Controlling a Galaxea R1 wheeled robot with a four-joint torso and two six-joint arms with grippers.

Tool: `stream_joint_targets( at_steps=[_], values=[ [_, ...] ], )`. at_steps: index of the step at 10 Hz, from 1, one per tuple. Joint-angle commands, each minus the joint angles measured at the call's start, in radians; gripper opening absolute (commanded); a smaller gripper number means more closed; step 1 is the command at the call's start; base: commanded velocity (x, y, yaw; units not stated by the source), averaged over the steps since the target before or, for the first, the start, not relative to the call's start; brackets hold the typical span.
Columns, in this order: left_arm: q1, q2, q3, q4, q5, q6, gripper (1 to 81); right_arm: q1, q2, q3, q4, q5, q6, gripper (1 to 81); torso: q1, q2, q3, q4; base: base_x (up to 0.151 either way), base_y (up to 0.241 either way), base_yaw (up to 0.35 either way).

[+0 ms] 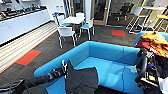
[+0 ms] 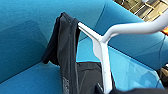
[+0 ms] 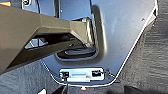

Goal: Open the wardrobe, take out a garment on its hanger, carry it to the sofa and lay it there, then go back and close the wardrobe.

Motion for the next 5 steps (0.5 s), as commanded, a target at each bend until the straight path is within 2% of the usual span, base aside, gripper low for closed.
stream_joint_targets(
  at_steps=[1,5],
  values=[
    [-0.157,-0.030,-0.063,0.011,-0.005,0.002,1.0,-0.011,0.023,0.013,-0.016,-0.071,-0.009,81.1,0.000,0.000,0.000,0.000,0.000,0.000,0.000],
    [-0.131,-0.054,-0.165,-0.003,-0.006,-0.004,1.0,-0.011,0.022,0.011,-0.016,-0.069,-0.009,81.1,0.000,0.000,0.000,0.000,0.000,0.000,0.000]
  ],
)
